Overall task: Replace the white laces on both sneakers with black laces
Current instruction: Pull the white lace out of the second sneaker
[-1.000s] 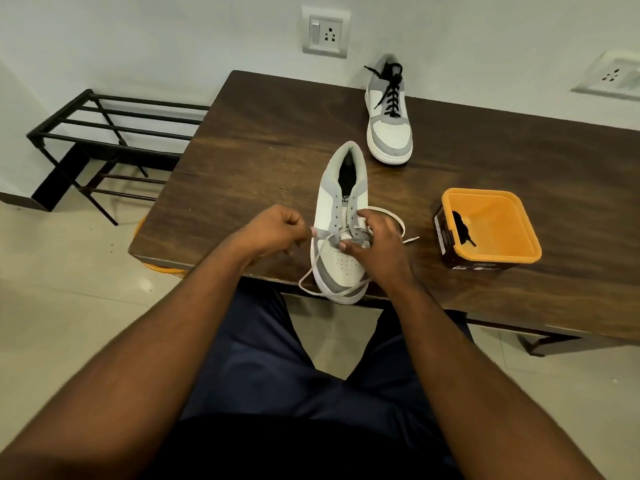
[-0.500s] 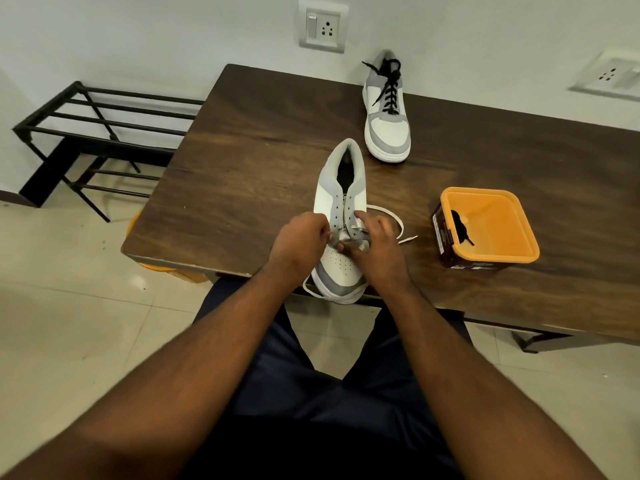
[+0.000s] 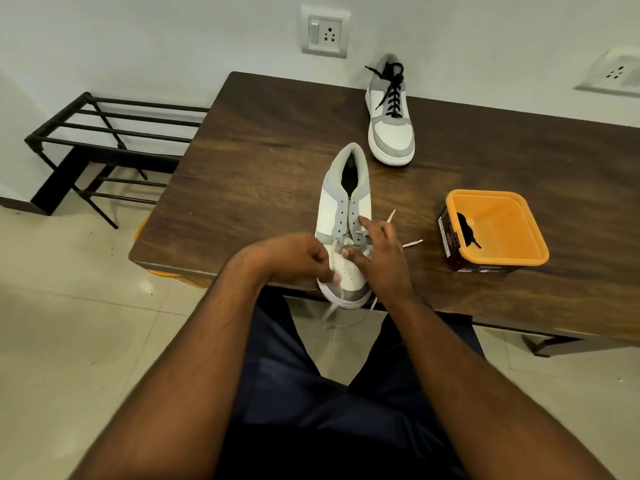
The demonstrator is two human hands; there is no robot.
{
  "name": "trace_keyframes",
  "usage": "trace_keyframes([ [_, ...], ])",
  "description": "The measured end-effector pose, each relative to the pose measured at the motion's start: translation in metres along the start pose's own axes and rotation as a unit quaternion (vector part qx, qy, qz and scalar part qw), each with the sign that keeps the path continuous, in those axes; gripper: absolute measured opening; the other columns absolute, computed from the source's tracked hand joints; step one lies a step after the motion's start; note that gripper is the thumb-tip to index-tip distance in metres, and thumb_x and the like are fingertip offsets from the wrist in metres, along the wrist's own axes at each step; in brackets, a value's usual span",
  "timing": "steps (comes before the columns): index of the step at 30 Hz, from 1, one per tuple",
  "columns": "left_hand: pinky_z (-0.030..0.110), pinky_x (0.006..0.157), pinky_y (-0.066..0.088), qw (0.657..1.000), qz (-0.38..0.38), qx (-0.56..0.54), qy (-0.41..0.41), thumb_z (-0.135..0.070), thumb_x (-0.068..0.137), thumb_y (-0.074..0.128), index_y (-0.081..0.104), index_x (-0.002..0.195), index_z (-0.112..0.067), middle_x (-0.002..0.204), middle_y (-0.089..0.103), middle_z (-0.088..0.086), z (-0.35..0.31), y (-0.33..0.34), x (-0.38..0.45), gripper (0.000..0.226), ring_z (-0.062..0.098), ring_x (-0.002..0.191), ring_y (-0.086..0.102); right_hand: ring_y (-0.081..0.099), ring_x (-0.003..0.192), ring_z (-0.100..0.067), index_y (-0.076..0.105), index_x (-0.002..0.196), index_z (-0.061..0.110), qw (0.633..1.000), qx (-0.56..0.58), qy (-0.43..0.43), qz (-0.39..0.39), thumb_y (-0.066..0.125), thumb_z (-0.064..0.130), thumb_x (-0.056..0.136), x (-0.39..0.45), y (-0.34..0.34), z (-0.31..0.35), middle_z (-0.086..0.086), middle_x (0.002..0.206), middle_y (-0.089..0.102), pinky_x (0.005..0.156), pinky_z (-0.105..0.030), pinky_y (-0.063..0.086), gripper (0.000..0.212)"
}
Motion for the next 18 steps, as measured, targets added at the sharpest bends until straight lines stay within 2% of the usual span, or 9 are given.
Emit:
trace_keyframes([
  [3,0.031,0.065,0.050,0.971,-0.227,-0.079,-0.012,-0.034,0.087,0.071,0.066,0.080,-0.012,0.076,0.064,-0.002,-0.002,-0.022,0.013,0.024,0.014,0.069,0.058,0.054,0.113,-0.027,0.047,0.136,0.028,1.000,-0.006,-0.002,-0.003,0.074,0.048,0.077,0.000,0.000,0.000,-0.001,0.129,0.046,0.088,-0.049,0.051,0.068],
  [5,0.034,0.068,0.053,0.955,-0.282,-0.085,-0.030,-0.039,0.087,0.070,0.064,0.080,-0.015,0.078,0.066,-0.001,-0.002,-0.017,0.022,0.026,0.015,0.072,0.061,0.055,0.112,-0.027,0.047,0.136,0.028,1.000,-0.007,-0.008,-0.007,0.074,0.049,0.078,-0.001,0.000,0.001,-0.001,0.129,0.047,0.086,-0.049,0.051,0.067],
  [8,0.035,0.072,0.056,0.957,-0.279,-0.043,-0.063,-0.034,0.086,0.070,0.062,0.081,-0.016,0.082,0.066,-0.001,0.006,0.000,0.036,0.021,0.016,0.078,0.064,0.055,0.111,-0.025,0.047,0.136,0.030,1.000,-0.003,-0.014,-0.010,0.068,0.051,0.082,-0.003,-0.001,0.002,0.000,0.128,0.046,0.086,-0.048,0.052,0.061],
  [11,0.038,0.076,0.058,0.957,-0.284,-0.040,-0.035,-0.022,0.088,0.070,0.066,0.080,-0.013,0.083,0.067,0.000,0.004,0.004,0.038,0.012,0.016,0.078,0.066,0.054,0.112,-0.025,0.050,0.137,0.029,1.000,0.000,-0.015,-0.010,0.070,0.048,0.081,-0.002,-0.003,0.002,-0.001,0.129,0.047,0.088,-0.047,0.051,0.063],
  [12,0.036,0.076,0.058,0.965,-0.260,-0.039,-0.014,-0.019,0.087,0.071,0.068,0.079,-0.012,0.080,0.068,-0.002,0.000,0.005,0.037,0.011,0.013,0.077,0.065,0.053,0.113,-0.026,0.050,0.138,0.028,1.000,0.001,-0.013,-0.007,0.072,0.046,0.081,-0.002,-0.003,0.001,-0.002,0.130,0.047,0.089,-0.048,0.051,0.064],
  [15,0.028,0.072,0.052,0.988,-0.121,-0.063,0.073,-0.015,0.082,0.078,0.072,0.078,-0.010,0.070,0.066,-0.010,-0.011,0.008,0.018,0.009,0.004,0.069,0.061,0.053,0.113,-0.026,0.049,0.139,0.028,1.000,0.000,-0.013,-0.001,0.069,0.049,0.079,-0.002,-0.003,-0.001,-0.003,0.129,0.046,0.089,-0.049,0.050,0.066],
  [16,0.027,0.073,0.051,0.985,-0.102,-0.092,0.103,-0.015,0.081,0.078,0.071,0.078,-0.011,0.072,0.066,-0.008,-0.014,0.003,0.008,0.009,0.004,0.071,0.060,0.053,0.113,-0.027,0.049,0.139,0.028,1.000,0.002,-0.012,0.000,0.066,0.054,0.078,-0.002,-0.002,-0.001,-0.003,0.129,0.046,0.088,-0.048,0.050,0.068],
  [18,0.023,0.078,0.050,0.958,-0.124,-0.196,0.167,-0.012,0.084,0.075,0.069,0.079,-0.013,0.086,0.065,-0.004,-0.021,-0.013,-0.012,0.009,0.007,0.081,0.060,0.053,0.112,-0.027,0.050,0.137,0.029,1.000,0.003,-0.007,-0.002,0.067,0.057,0.077,-0.001,-0.001,-0.001,-0.002,0.128,0.047,0.088,-0.048,0.051,0.068],
])
Point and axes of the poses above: each hand's wrist, its own x-axis towards the middle knuckle, its own y-axis out of the palm, z = x × y, the point moved 7 cm from there along x, towards the middle knuckle
